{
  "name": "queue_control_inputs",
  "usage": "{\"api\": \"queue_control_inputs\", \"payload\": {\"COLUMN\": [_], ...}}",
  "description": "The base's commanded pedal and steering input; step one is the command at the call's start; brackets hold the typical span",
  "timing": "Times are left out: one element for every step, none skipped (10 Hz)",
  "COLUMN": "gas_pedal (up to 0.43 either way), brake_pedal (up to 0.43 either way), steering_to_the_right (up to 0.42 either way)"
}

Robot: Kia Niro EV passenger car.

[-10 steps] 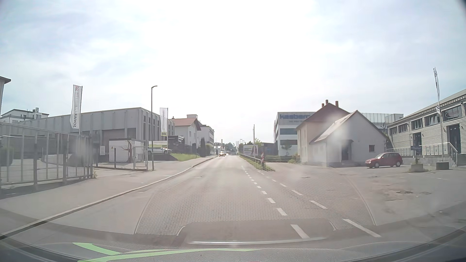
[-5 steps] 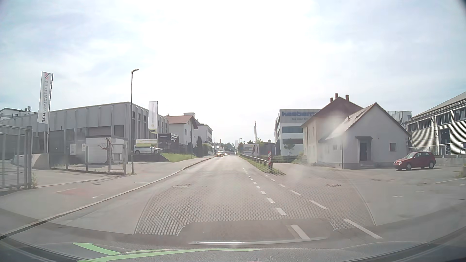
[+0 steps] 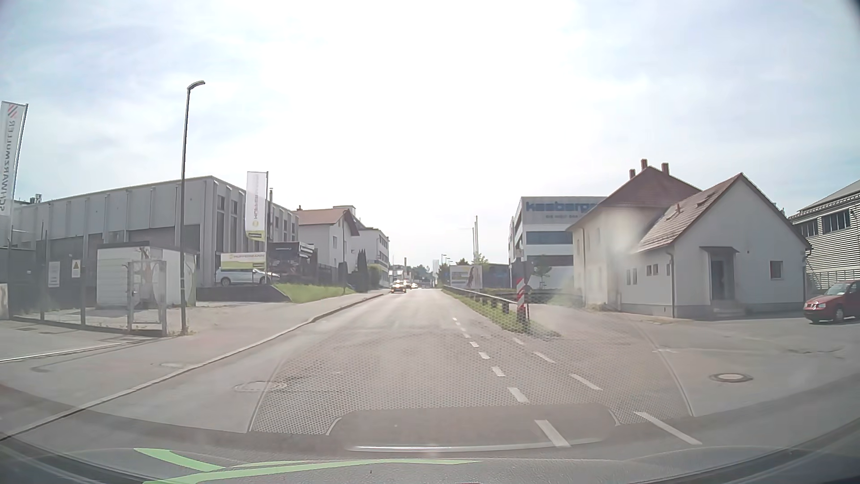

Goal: Follow the waypoints while adhering to traffic rules and regulations

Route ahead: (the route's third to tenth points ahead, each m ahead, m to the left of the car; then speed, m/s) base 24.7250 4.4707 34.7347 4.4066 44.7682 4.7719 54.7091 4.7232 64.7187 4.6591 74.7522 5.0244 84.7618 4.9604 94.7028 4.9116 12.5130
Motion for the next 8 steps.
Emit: {"api": "queue_control_inputs", "payload": {"gas_pedal": [0.13, 0.13, 0.13, 0.13, 0.13, 0.13, 0.13, 0.138], "brake_pedal": [0.0, 0.0, 0.0, 0.0, 0.0, 0.0, 0.0, 0.0], "steering_to_the_right": [0.002, 0.002, 0.002, 0.002, 0.002, 0.002, 0.002, 0.002]}}
